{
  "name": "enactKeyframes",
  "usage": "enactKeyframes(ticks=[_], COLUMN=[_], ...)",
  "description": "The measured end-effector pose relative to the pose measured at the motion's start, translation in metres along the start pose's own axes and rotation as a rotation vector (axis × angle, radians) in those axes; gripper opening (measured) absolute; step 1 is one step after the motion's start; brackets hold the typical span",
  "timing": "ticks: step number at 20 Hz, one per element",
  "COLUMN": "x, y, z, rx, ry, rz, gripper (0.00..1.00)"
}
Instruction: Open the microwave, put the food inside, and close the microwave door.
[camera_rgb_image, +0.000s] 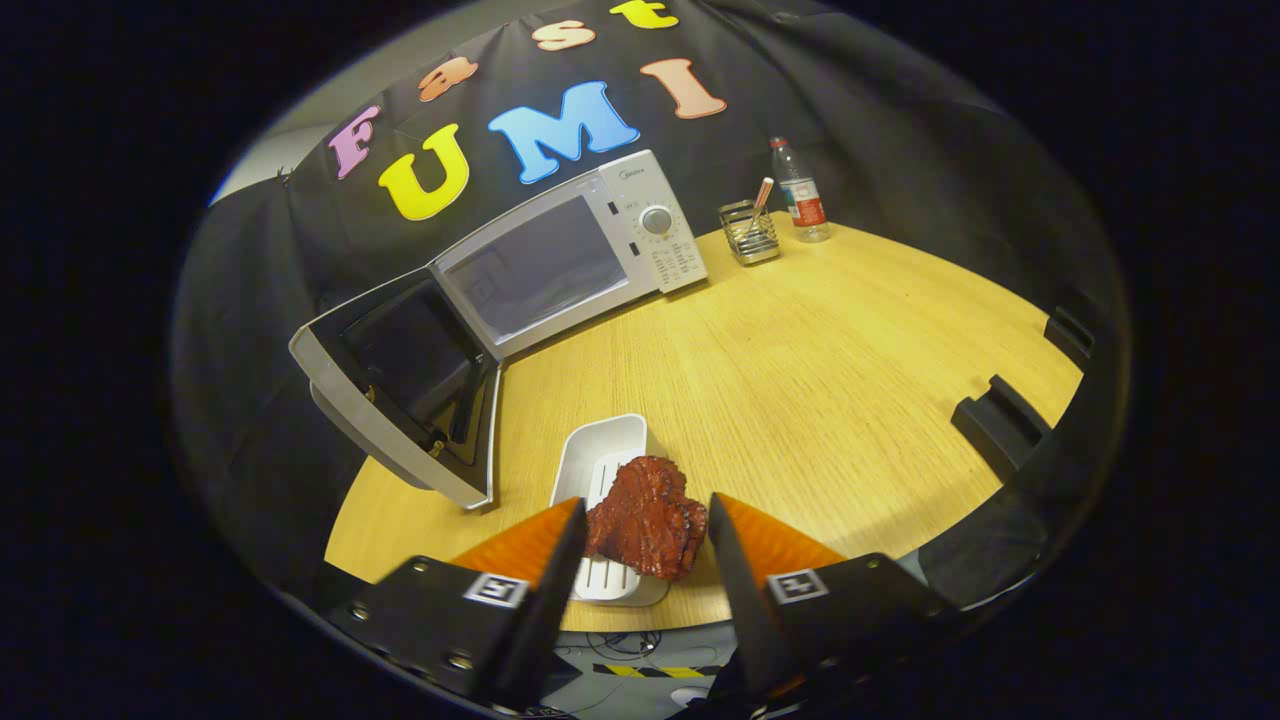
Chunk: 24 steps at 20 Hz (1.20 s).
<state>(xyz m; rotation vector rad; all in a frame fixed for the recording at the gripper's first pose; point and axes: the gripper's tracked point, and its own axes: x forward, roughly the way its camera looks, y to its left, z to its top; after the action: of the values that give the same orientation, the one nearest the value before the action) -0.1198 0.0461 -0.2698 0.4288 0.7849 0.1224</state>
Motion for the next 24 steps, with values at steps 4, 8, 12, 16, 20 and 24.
enactKeyframes(ticks=[4,8,12,16,20,24], x=[-0.004,-0.003,-0.007,-0.013,-0.015,-0.003], y=[0.013,0.030,0.039,0.046,0.060,0.080], z=[-0.007,-0.010,0.000,0.031,0.074,0.111], rx=[0.066,0.082,0.038,0.055,0.047,0.004], ry=[0.057,0.080,0.079,0.037,-0.019,-0.050], rz=[0.056,0.119,0.119,0.135,0.158,0.185], gripper=[0.45,0.21,0.11,0.11,0.10,0.11])
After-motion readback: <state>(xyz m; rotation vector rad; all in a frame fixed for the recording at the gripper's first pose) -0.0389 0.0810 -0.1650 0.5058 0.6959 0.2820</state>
